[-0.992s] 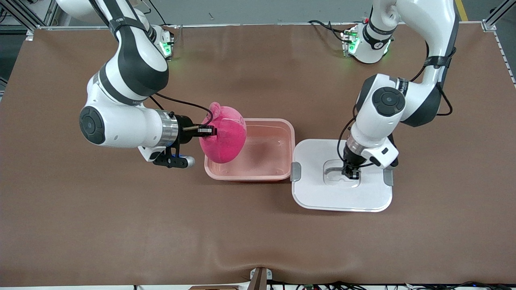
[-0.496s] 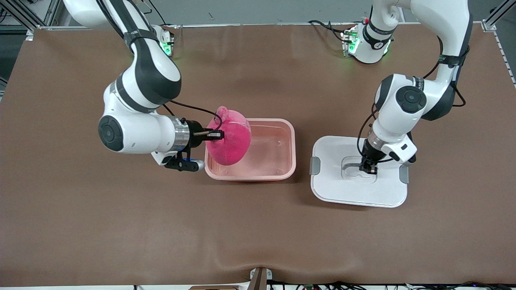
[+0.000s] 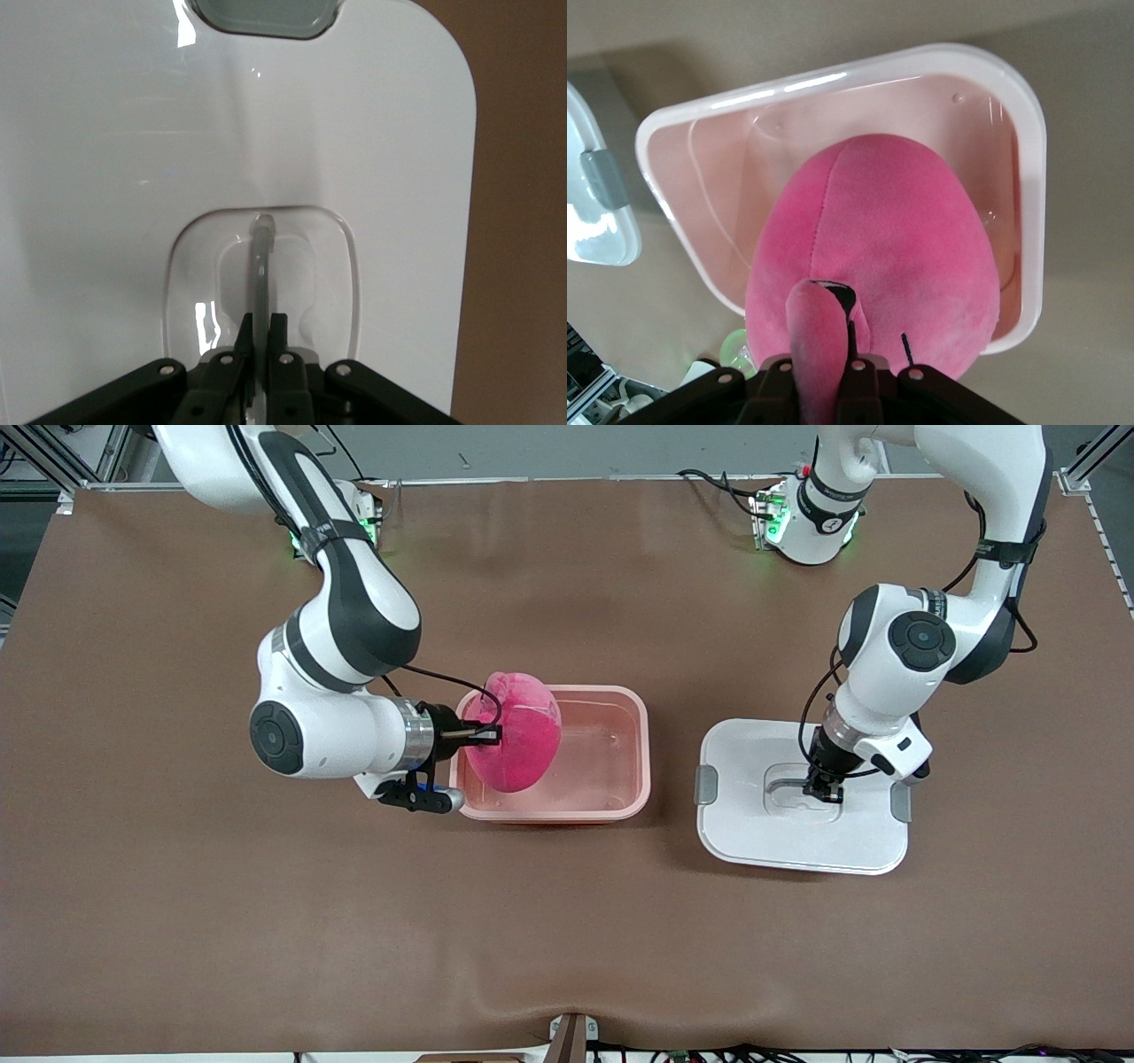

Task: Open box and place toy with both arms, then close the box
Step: 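Lower the pink plush into the pink box with the right gripper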

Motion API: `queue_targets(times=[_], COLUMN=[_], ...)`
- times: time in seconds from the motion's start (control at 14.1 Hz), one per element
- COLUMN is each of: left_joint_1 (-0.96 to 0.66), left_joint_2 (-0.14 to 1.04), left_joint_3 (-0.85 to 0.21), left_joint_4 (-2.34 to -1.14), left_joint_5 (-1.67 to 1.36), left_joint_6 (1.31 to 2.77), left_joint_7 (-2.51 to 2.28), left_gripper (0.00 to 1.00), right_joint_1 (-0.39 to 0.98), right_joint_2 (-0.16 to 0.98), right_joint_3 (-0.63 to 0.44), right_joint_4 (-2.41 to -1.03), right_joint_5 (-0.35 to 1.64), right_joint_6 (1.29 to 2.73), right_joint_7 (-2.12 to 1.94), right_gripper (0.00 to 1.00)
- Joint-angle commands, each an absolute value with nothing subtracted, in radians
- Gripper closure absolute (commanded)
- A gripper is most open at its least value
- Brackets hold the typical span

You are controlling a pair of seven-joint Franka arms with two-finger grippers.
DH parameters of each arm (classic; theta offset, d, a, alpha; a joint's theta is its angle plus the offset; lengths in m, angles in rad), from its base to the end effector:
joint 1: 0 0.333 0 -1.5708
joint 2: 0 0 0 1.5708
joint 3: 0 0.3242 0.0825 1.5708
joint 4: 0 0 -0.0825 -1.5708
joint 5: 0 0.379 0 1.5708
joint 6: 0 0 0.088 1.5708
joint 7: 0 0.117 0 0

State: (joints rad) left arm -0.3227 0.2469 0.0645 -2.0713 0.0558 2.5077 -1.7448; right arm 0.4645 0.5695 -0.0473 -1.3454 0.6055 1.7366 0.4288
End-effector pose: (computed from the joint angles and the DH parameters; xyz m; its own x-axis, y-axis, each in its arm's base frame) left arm 0.5815 -0.1549 0.3321 0.1268 0.9917 0.0234 0.9725 -0.1289 0.1942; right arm 0.6142 0.3425 0.3964 0.9151 -0.0665 -0.3978 -0.2319 -0.8937 -0.3842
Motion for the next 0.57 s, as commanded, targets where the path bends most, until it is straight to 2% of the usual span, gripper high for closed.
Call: queue_targets(times=[0.0, 0.5], left_joint_1=[-0.327, -0.328], left_joint_2=[0.273, 0.271], left_joint_3=[0.061, 0.063], left_joint_4=[-2.071, -2.065], left_joint_5=[0.074, 0.074], left_joint_6=[2.533, 2.533], left_joint_7=[-1.733, -1.732], left_gripper=[1.0, 1.0], right_joint_1=[0.465, 0.448], right_joint_2=[0.603, 0.652], right_joint_3=[-0.049, -0.052], right_joint_4=[-1.318, -1.316], right_joint_5=[0.612, 0.612], right_joint_6=[1.756, 1.837], right_joint_7=[0.446, 0.433], right_gripper=[1.0, 1.0])
